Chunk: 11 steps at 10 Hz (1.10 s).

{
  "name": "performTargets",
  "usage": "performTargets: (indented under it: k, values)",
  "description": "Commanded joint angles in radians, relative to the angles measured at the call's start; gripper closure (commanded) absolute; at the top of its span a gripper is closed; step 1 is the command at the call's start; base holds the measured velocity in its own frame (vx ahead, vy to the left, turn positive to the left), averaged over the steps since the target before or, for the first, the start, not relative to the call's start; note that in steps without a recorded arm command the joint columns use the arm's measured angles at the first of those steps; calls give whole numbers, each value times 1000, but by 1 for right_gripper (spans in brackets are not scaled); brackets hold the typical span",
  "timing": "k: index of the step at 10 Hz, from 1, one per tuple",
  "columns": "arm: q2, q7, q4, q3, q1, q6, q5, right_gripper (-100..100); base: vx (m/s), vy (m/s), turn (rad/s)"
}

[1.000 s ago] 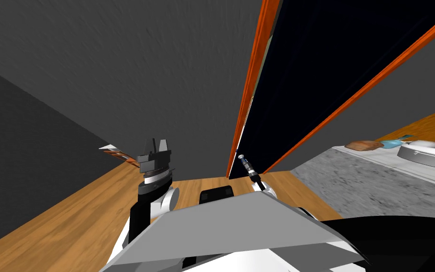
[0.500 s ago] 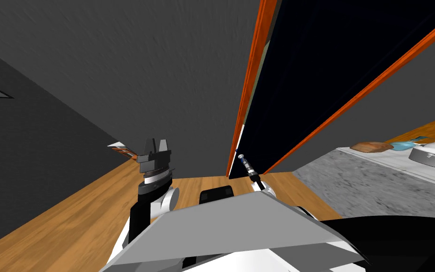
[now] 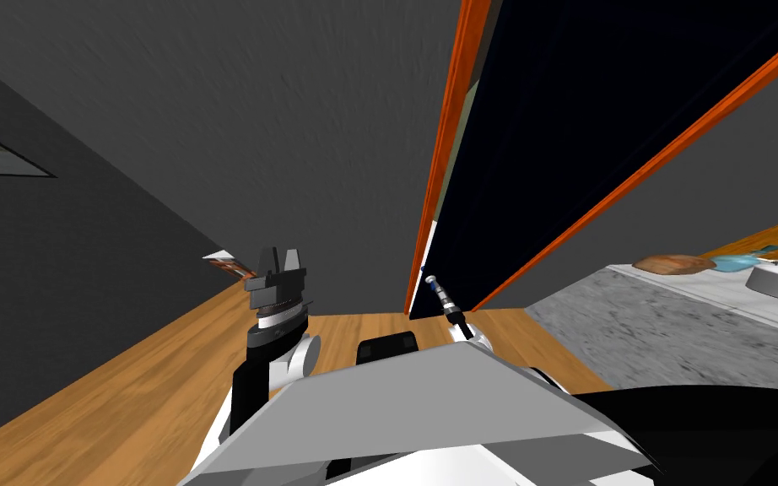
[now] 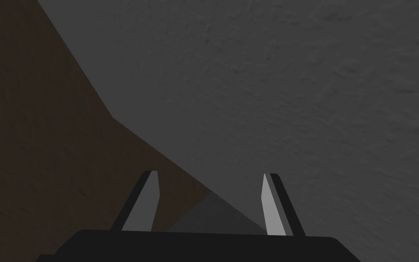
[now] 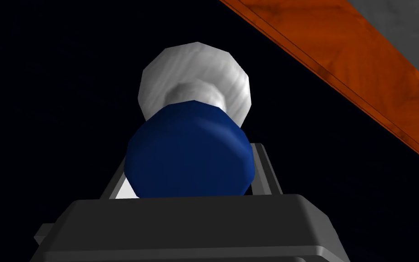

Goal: Pull the door open

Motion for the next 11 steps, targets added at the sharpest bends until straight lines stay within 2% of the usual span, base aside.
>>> performTargets:
  k: [1,2,3,4,6,7,10,11]
  values:
    - [8,-50,-1,17,-3,3,-17,100,-44,-26,64]
    - [8,-52,-1,17,-3,3,-17,100,-42,-20,27]
    - [8,-92,-1,26,-5,5,-34,100,-46,-19,70]
    - [8,-94,-1,26,-5,5,-34,100,-34,-18,27]
    - [7,-159,-1,44,-9,11,-70,100,-65,-27,82]
    - [7,-178,-1,44,-9,11,-70,100,-51,-32,23]
    - [6,-257,-1,62,-13,16,-107,100,-46,-22,50]
    - [6,-261,-1,62,-13,16,-107,100,-44,-18,35]
